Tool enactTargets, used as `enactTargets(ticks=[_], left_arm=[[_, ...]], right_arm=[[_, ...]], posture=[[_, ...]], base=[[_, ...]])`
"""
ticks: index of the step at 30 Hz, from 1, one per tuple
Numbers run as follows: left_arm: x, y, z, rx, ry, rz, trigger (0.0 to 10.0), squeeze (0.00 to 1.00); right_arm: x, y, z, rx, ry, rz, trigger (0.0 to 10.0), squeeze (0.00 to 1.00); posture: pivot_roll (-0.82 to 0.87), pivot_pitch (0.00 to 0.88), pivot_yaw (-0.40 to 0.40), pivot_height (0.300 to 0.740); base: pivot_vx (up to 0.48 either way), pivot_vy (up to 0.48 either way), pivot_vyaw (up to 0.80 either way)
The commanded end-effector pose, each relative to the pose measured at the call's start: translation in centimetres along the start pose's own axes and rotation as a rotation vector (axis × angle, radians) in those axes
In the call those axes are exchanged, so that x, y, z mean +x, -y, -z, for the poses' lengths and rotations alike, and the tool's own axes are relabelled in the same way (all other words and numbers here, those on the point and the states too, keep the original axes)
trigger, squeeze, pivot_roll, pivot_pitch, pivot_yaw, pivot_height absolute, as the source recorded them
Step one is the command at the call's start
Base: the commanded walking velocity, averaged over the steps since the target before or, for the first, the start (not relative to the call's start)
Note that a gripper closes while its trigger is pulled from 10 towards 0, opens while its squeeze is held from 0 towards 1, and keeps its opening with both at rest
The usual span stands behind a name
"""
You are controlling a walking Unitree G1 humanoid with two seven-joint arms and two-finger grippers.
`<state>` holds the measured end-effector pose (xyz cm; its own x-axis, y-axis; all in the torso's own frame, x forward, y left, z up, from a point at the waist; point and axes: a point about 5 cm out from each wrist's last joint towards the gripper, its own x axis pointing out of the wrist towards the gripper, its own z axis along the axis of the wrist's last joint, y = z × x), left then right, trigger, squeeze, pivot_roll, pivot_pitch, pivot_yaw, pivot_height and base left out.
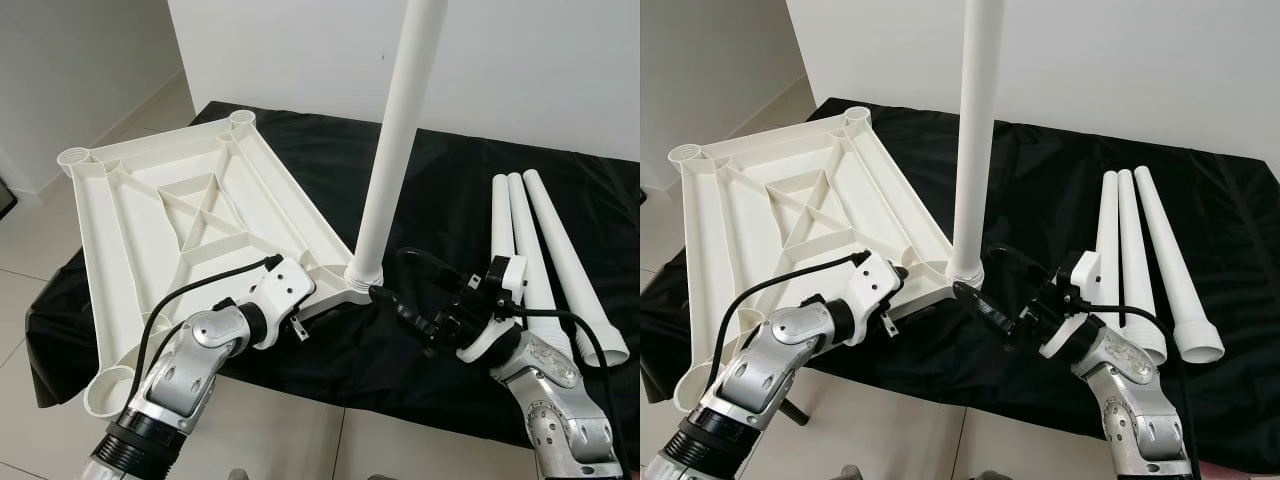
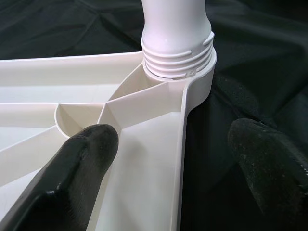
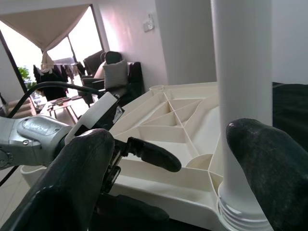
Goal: Building children table
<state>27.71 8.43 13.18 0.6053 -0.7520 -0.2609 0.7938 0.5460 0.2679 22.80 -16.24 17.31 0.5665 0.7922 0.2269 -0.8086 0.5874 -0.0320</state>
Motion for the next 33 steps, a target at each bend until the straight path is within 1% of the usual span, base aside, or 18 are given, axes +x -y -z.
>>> enactTargets(ticks=[1,2,5,6,12,13,15,17,18,20,23,25,26,28,30,31,32,33], left_arm=[[0.0,0.4,0.3,0.001,-0.009,0.122,10.0,0.00],[-0.1,0.4,0.3,0.005,-0.008,0.125,10.0,0.00],[-0.1,0.4,0.2,0.006,-0.005,0.127,10.0,0.00],[0.0,0.7,0.1,0.007,0.000,0.140,10.0,0.00],[0.0,1.0,0.2,0.008,0.003,0.147,10.0,0.00],[0.0,1.1,0.1,0.009,0.003,0.145,10.0,0.00],[0.0,1.1,0.1,0.009,0.003,0.145,10.0,0.00],[-0.2,1.2,0.0,0.009,0.010,0.138,10.0,0.00],[-0.2,1.2,0.0,0.009,0.010,0.138,10.0,0.00],[-0.6,1.3,-0.5,0.003,0.025,0.134,10.0,0.00],[-0.7,1.3,-0.6,0.003,0.031,0.133,10.0,0.00],[-0.9,1.5,-1.0,-0.022,0.055,0.105,10.0,0.00],[-0.9,1.5,-1.0,-0.022,0.055,0.105,10.0,0.00],[-0.8,1.9,-1.4,-0.053,0.079,0.073,10.0,0.00],[-0.8,1.9,-1.4,-0.053,0.079,0.073,10.0,0.00],[-0.6,2.2,-1.8,-0.067,0.094,0.055,10.0,0.00],[-0.6,2.2,-1.8,-0.067,0.094,0.055,10.0,0.00],[-0.6,2.4,-2.1,-0.078,0.105,0.053,10.0,0.00]], right_arm=[[0.1,-0.4,-0.1,0.013,-0.009,-0.044,10.0,0.00],[0.1,-0.8,-0.1,0.032,-0.026,-0.083,10.0,0.00],[0.2,-1.0,0.0,0.049,-0.039,-0.108,10.0,0.00],[0.4,-1.2,0.5,0.065,-0.067,-0.149,10.0,0.00],[1.1,-1.2,1.2,0.079,-0.077,-0.173,10.0,0.00],[1.5,-1.1,1.4,0.079,-0.077,-0.180,10.0,0.00],[1.5,-1.1,1.4,0.079,-0.077,-0.180,10.0,0.00],[2.7,-0.8,2.0,0.078,-0.064,-0.180,10.0,0.00],[2.7,-0.8,2.0,0.078,-0.064,-0.180,10.0,0.00],[3.8,0.0,2.4,0.077,-0.039,-0.144,10.0,0.00],[4.1,0.3,2.4,0.080,-0.032,-0.128,10.0,0.00],[4.8,1.3,2.6,0.092,-0.011,-0.074,10.0,0.00],[4.8,1.3,2.6,0.092,-0.011,-0.074,10.0,0.00],[5.1,2.1,2.7,0.081,-0.010,-0.049,10.0,0.00],[5.1,2.1,2.7,0.081,-0.010,-0.049,10.0,0.00],[5.2,2.5,2.7,0.076,-0.012,-0.049,10.0,0.00],[5.2,2.5,2.7,0.076,-0.012,-0.049,10.0,0.00],[5.2,2.9,2.7,0.066,-0.020,-0.053,10.0,0.00]], posture=[[-0.05,0.021,-0.010,0.740],[-0.05,0.019,-0.011,0.740],[-0.04,0.015,-0.019,0.740],[-0.03,0.005,-0.032,0.740],[-0.02,0.000,-0.041,0.740],[-0.01,0.000,-0.048,0.740],[-0.01,0.000,-0.048,0.740],[0.01,0.000,-0.061,0.740],[0.01,0.000,-0.061,0.740],[0.02,0.000,-0.067,0.740],[0.02,0.000,-0.067,0.740],[0.03,0.000,-0.070,0.740],[0.03,0.000,-0.070,0.740],[0.03,0.000,-0.070,0.740],[0.03,0.000,-0.070,0.740],[0.04,0.000,-0.070,0.740],[0.04,0.000,-0.070,0.740],[0.03,0.000,-0.071,0.740]], base=[[0.000,0.000,0.00],[0.000,0.000,0.00],[0.000,0.000,0.00],[0.000,0.000,0.00],[0.000,0.000,0.00],[0.000,0.000,0.00],[0.000,0.000,0.00],[0.000,0.000,0.00],[0.000,0.000,0.00],[0.000,0.000,0.00],[0.000,0.000,0.00],[0.000,0.000,0.00],[0.000,0.000,0.00],[0.000,0.000,0.00],[0.000,0.000,0.00],[0.000,0.000,0.00],[0.000,0.000,0.00],[0.000,0.000,0.00]])
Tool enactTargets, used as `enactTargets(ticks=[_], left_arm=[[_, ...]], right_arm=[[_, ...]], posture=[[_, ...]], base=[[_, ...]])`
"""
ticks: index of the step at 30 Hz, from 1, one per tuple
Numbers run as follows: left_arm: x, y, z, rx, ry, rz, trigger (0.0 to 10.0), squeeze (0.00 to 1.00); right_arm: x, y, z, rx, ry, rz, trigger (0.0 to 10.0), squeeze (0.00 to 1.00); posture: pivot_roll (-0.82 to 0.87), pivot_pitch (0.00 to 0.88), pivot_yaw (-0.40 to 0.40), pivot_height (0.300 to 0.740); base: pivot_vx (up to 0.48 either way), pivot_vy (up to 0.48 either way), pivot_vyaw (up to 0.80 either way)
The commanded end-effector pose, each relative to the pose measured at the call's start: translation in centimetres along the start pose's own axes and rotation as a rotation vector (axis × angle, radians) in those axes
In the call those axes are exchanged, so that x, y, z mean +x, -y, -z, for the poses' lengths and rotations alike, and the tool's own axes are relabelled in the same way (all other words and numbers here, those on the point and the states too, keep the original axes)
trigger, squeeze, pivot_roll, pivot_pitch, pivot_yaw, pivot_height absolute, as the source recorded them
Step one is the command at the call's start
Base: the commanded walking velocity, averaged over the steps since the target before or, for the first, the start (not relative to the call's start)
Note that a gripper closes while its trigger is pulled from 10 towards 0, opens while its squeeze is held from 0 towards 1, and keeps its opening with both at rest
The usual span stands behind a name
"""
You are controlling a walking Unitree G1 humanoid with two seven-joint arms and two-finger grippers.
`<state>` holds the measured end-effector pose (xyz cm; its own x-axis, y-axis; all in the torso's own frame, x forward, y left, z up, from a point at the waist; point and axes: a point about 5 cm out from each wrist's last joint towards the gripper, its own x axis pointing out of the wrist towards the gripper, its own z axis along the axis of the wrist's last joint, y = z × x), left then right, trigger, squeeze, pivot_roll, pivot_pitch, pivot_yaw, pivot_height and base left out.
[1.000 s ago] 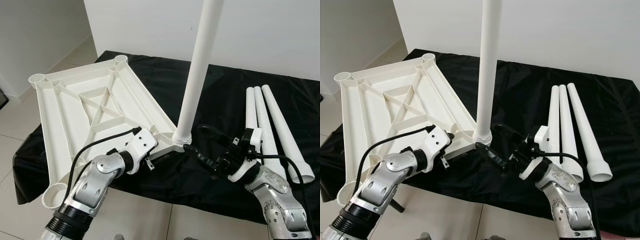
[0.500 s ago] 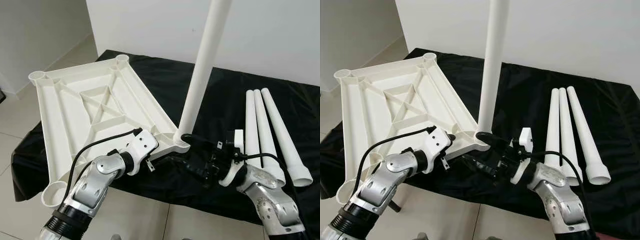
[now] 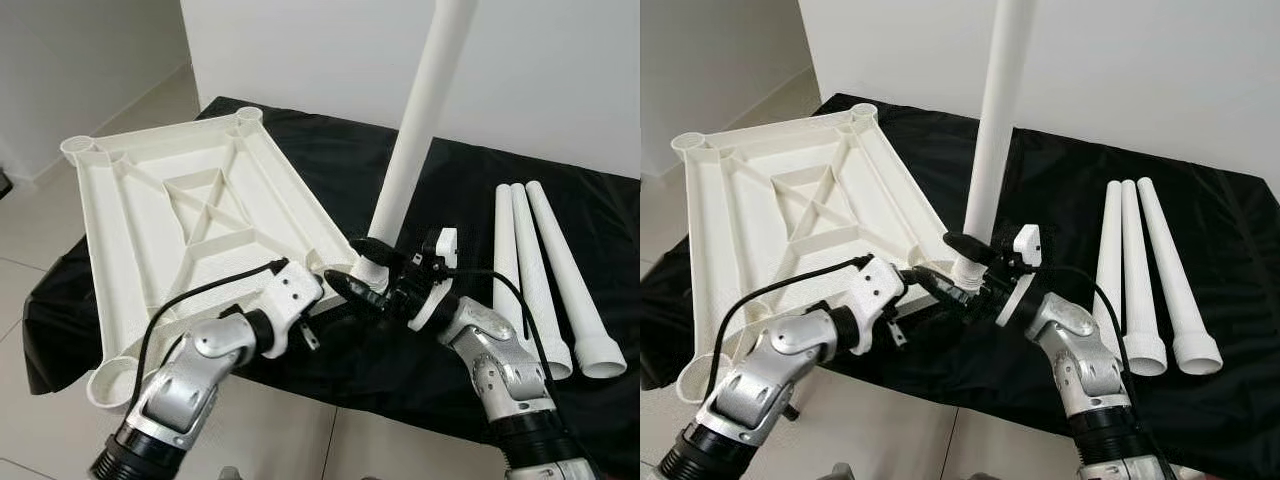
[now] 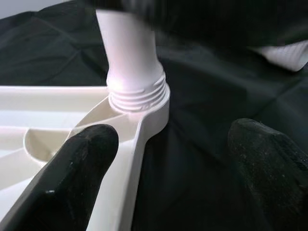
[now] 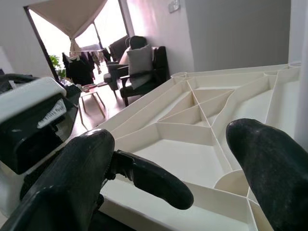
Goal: Building children table
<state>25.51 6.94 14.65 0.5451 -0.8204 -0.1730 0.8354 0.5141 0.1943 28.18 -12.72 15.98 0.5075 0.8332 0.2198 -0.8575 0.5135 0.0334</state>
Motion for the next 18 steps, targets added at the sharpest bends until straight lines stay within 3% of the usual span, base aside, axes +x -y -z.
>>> enactTargets(ticks=[1,8,11,18], left_arm=[[0.1,0.3,-0.2,-0.022,0.004,-0.014,10.0,0.00],[0.0,0.7,-1.1,-0.045,0.037,-0.018,10.0,0.00],[-0.1,1.1,-2.0,-0.081,0.071,-0.031,10.0,0.00],[-0.8,1.6,-2.3,-0.111,0.071,-0.041,10.0,0.00]], right_arm=[[-0.4,0.8,0.0,-0.025,-0.019,0.016,10.0,0.00],[-0.1,2.2,0.0,-0.050,-0.046,-0.004,10.0,0.00],[0.7,4.0,-0.1,-0.089,-0.074,-0.001,10.0,0.00],[2.1,6.1,-0.7,-0.113,-0.061,0.048,10.0,0.00]], posture=[[0.04,0.000,-0.072,0.740],[0.04,0.005,-0.076,0.740],[0.06,0.015,-0.082,0.740],[0.07,0.026,-0.082,0.740]], base=[[0.000,0.000,0.00],[0.000,0.000,0.00],[0.000,0.000,0.00],[0.000,0.000,0.00]])
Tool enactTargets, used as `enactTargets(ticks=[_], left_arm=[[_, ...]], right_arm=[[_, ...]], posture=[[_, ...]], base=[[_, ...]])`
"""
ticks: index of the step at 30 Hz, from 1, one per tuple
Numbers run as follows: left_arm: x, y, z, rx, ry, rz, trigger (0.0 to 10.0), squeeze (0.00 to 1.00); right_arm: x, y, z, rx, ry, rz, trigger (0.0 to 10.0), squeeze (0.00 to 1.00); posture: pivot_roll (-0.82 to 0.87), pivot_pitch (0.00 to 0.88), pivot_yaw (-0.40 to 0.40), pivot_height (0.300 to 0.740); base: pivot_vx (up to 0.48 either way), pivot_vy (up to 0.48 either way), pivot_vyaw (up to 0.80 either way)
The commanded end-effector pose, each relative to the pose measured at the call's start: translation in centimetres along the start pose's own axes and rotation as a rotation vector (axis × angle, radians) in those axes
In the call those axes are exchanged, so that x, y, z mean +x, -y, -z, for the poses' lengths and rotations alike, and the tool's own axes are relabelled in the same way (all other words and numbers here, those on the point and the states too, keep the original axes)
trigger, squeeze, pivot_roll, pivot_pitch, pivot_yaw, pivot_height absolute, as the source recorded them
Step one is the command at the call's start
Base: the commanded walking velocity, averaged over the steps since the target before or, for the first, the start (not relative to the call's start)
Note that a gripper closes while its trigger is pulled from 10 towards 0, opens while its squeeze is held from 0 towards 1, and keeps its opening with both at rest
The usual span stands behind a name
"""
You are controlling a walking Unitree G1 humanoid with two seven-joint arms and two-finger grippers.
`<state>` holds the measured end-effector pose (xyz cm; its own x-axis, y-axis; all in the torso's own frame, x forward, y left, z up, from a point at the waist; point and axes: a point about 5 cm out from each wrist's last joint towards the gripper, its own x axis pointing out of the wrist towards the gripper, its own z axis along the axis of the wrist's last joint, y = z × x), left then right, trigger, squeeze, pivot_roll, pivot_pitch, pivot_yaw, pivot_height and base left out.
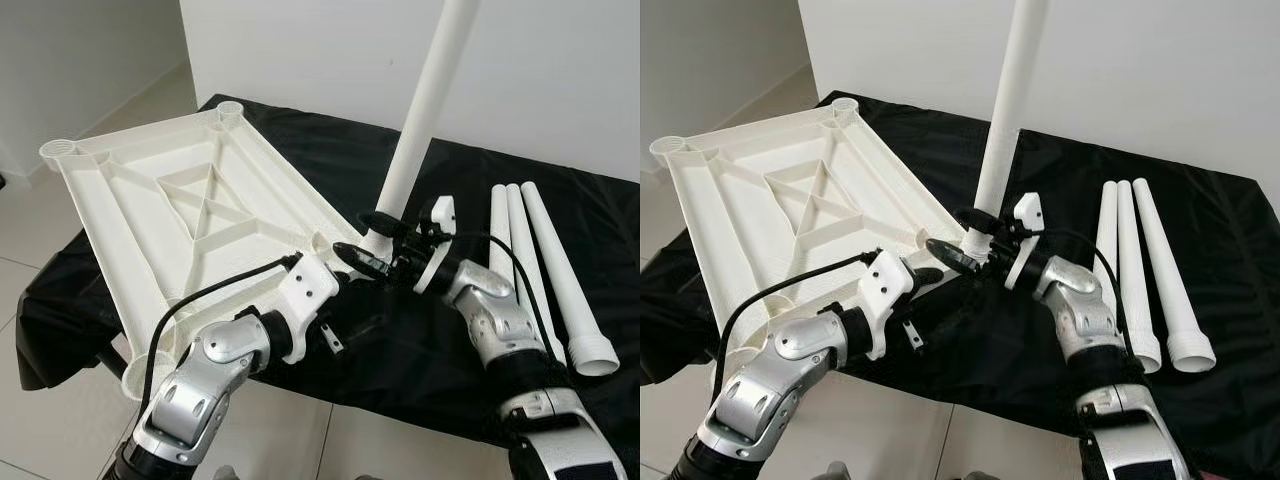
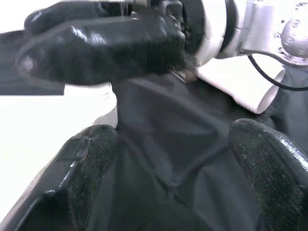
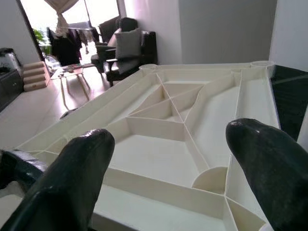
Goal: Building children table
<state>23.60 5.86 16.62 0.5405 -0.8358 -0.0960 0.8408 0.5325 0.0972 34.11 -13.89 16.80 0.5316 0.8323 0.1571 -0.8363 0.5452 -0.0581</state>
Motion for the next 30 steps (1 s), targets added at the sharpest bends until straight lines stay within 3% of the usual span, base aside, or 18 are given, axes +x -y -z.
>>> enactTargets(ticks=[1,16,20,21,23,26,30], left_arm=[[-0.4,0.0,0.0,-0.020,-0.013,-0.041,10.0,0.00],[-1.1,-0.1,0.2,-0.036,-0.042,-0.052,10.0,0.00],[-1.5,-0.2,0.7,-0.041,-0.081,-0.056,10.0,0.00],[-1.6,-0.5,1.4,-0.024,-0.132,-0.084,10.0,0.00],[-1.6,-0.5,1.4,-0.024,-0.132,-0.084,10.0,0.00],[-1.7,-2.0,2.6,-0.046,-0.231,-0.197,10.0,0.00],[-1.7,-2.6,3.1,-0.053,-0.274,-0.221,10.0,0.00]], right_arm=[[0.1,0.9,-0.2,-0.028,0.000,0.048,10.0,0.00],[0.5,2.7,-0.4,-0.070,-0.017,0.143,10.0,0.00],[0.1,3.4,-0.3,-0.090,-0.027,0.202,10.0,0.00],[0.0,3.5,-0.5,-0.082,-0.006,0.200,10.0,0.00],[0.0,3.5,-0.5,-0.082,-0.006,0.200,10.0,0.00],[0.1,2.5,-0.9,-0.072,0.064,0.115,10.0,0.00],[-0.1,1.7,-0.7,-0.072,0.090,0.071,10.0,0.00]], posture=[[0.07,0.027,-0.081,0.740],[0.07,0.032,-0.069,0.740],[0.06,0.032,-0.060,0.740],[0.06,0.032,-0.059,0.740],[0.06,0.032,-0.059,0.740],[0.05,0.029,-0.051,0.740],[0.04,0.025,-0.047,0.740]], base=[[0.000,0.000,0.00],[0.000,0.000,0.00],[0.000,0.000,0.00],[0.000,0.000,0.00],[0.000,0.000,0.00],[0.000,0.000,0.00],[0.000,0.000,0.00]])
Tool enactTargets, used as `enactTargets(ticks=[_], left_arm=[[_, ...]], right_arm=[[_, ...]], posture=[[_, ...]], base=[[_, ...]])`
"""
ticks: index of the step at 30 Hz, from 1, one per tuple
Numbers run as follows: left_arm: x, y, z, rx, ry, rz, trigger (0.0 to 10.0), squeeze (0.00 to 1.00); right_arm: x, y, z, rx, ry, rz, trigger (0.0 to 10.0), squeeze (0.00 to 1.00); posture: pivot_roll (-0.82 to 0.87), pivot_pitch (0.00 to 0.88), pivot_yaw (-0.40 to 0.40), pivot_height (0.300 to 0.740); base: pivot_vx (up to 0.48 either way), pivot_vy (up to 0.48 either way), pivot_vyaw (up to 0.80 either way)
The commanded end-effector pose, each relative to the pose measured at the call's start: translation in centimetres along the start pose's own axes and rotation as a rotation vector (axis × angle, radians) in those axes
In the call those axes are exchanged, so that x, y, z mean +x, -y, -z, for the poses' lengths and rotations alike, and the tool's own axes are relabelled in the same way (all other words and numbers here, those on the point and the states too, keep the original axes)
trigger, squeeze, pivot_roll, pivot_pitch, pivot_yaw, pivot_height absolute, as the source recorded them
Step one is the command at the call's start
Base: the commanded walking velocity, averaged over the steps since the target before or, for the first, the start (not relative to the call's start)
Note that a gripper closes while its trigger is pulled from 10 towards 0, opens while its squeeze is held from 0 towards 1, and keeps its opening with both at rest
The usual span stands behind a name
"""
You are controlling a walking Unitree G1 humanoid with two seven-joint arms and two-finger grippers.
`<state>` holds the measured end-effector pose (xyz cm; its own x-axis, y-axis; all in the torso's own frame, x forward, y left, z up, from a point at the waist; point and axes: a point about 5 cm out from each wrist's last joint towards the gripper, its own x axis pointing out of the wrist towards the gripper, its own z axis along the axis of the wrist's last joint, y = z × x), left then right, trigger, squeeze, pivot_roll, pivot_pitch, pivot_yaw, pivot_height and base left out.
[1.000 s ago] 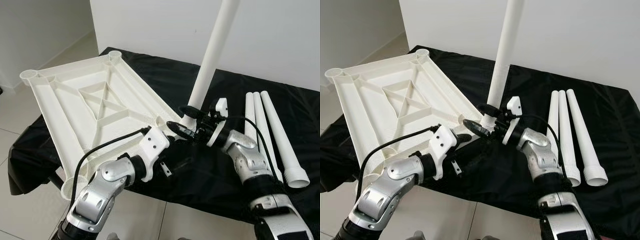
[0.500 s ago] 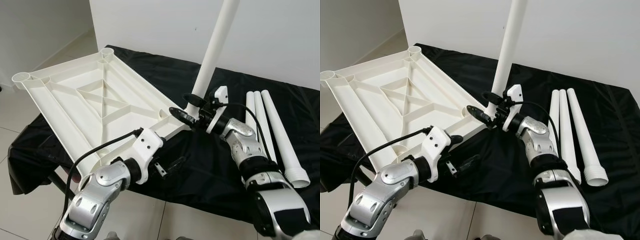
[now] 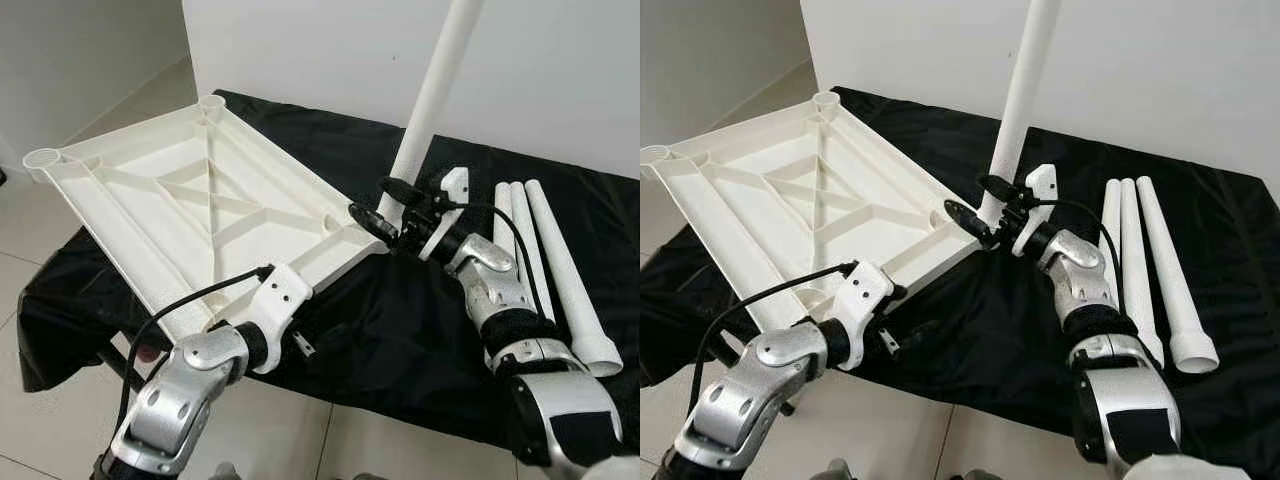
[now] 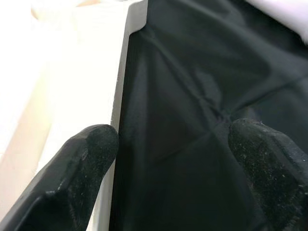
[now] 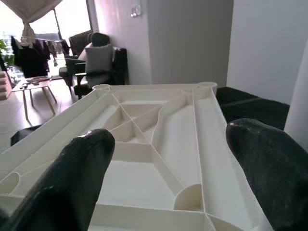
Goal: Building children table
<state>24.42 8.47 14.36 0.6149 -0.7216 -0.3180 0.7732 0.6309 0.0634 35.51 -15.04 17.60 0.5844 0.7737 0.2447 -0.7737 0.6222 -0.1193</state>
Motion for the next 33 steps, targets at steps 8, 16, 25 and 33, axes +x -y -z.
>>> enactTargets(ticks=[8,16,25,33], left_arm=[[0.5,-1.8,0.9,-0.029,-0.075,-0.178,10.0,0.00],[1.0,-2.6,1.5,-0.031,-0.129,-0.213,10.0,0.00],[1.3,-2.9,0.4,-0.010,-0.088,-0.205,10.0,0.00],[1.5,-3.0,1.6,-0.009,-0.167,-0.192,10.0,0.00]], right_arm=[[-1.2,-2.2,-0.7,0.021,0.066,-0.074,10.0,0.00],[-1.8,-3.8,-2.4,0.065,0.126,-0.120,10.0,0.00],[-2.3,-4.6,-2.9,0.073,0.110,-0.111,10.0,0.00],[-2.4,-4.8,-3.9,0.074,0.102,-0.109,10.0,0.00]], posture=[[0.01,0.017,-0.032,0.740],[-0.01,0.012,-0.021,0.740],[-0.02,0.014,-0.013,0.740],[-0.02,0.020,-0.010,0.740]], base=[[0.000,0.000,0.00],[0.000,0.000,0.00],[0.000,0.000,0.00],[0.000,0.000,0.00]])
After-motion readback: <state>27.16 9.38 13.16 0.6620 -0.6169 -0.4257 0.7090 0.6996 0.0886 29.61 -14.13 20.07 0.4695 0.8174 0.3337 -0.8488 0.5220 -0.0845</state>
